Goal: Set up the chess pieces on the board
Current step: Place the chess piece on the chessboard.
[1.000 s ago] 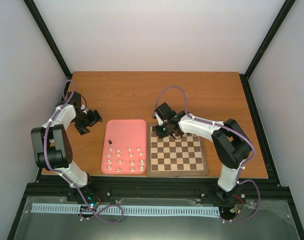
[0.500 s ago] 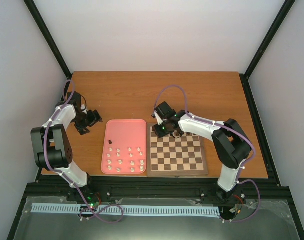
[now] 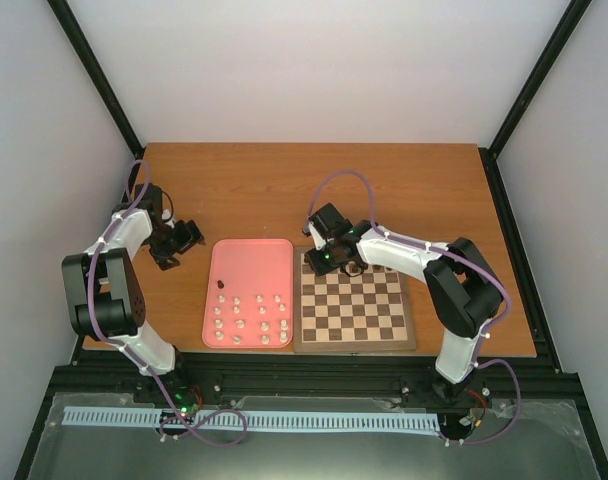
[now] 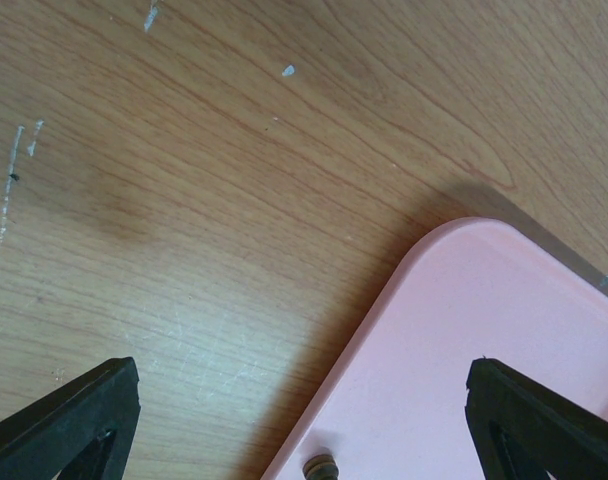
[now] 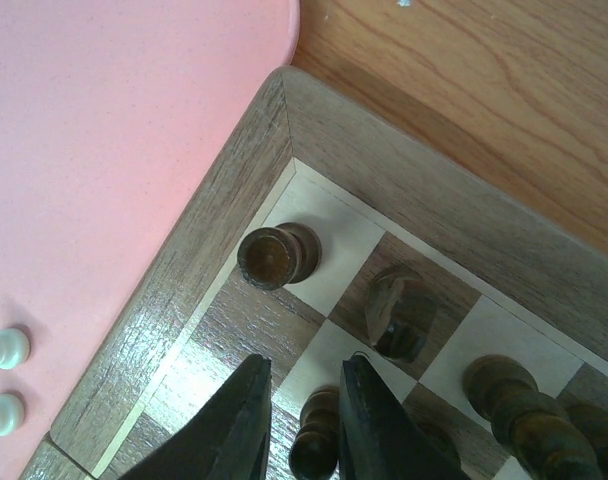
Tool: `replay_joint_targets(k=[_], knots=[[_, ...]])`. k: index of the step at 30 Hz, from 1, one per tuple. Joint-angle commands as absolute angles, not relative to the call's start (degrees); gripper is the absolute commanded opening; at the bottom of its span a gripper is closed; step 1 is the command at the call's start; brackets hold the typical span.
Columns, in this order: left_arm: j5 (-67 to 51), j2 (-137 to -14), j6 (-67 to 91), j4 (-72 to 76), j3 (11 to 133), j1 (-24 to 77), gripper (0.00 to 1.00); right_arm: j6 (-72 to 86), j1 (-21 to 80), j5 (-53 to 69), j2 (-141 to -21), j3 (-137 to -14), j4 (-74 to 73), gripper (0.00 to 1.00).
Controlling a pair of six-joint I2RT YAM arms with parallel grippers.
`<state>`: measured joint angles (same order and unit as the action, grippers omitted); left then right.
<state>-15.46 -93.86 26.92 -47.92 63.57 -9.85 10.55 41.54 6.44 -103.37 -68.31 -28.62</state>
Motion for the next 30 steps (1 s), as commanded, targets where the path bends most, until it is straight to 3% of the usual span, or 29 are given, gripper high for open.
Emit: replay_joint_targets(k=[1, 3, 20, 26, 30], knots=[[-15.5, -94.3, 25.9, -47.5, 64.0, -9.6, 1.00, 10.6, 41.3, 5.6, -103.3, -69.5, -28.0, 0.23], [-15.4, -94.4, 25.8, -47.6, 64.1, -9.6, 1.00, 10.5, 41.3, 5.2, -103.0, -69.6, -28.3, 0.27], [-15.5, -94.7, 25.9, -47.8, 64.8, -9.6, 1.00, 9.7, 41.4, 2.6, -96.4, -73.5, -36.8, 0.31], [-15.6, -93.8, 25.9, -48.1, 64.8, -9.6, 1.00, 7.3, 43.8, 3.9, -94.1, -79.5, -43.7, 0.46], [-15.8, -93.7, 26.1, -47.8, 64.2, -9.6, 1.00, 5.8, 45.3, 6.7, -98.3, -87.8, -46.1, 0.48]])
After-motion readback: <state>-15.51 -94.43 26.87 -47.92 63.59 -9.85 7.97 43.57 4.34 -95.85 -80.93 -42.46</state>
